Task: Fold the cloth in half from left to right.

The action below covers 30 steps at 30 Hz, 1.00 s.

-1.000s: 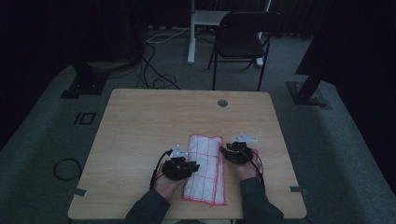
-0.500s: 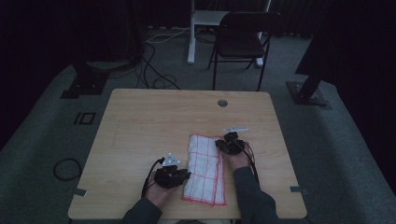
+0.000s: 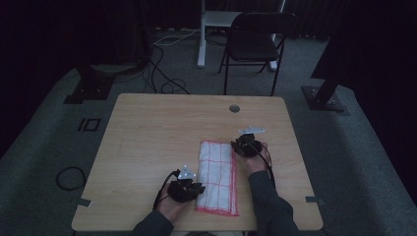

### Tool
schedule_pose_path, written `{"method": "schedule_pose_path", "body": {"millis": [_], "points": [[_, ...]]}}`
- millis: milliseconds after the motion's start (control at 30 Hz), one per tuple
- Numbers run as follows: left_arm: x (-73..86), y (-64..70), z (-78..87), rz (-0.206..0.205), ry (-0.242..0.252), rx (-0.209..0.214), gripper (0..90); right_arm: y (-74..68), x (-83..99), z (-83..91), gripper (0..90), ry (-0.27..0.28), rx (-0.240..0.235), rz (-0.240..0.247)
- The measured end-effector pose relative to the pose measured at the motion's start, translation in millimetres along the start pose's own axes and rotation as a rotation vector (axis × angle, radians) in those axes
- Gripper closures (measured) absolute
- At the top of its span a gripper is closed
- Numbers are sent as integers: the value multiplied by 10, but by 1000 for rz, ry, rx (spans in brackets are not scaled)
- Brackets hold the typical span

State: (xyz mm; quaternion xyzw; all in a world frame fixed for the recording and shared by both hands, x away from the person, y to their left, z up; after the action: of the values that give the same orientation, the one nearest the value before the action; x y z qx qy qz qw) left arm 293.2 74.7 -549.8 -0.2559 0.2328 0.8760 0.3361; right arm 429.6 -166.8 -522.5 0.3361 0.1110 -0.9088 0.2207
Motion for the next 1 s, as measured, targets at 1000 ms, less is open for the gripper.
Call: {"method": "schedule_pose_path", "body": {"millis": [1000], "points": [[-2, 20, 54, -32, 4, -40, 813, 68, 46, -112, 710, -48, 40, -32]]}}
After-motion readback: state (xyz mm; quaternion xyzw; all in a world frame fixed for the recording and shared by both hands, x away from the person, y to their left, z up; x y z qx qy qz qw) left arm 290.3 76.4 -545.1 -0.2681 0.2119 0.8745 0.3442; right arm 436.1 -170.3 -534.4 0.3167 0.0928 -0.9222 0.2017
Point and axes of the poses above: each handheld gripper's, and its own axes: z roughly backward along the jaws, x roughly out of its underside, y roughly to its right, the point moved 2 cm from there along -z, roughly forward along the jaws, and after that the axes turned 6 degrees about -y, right-handed, at the moved point
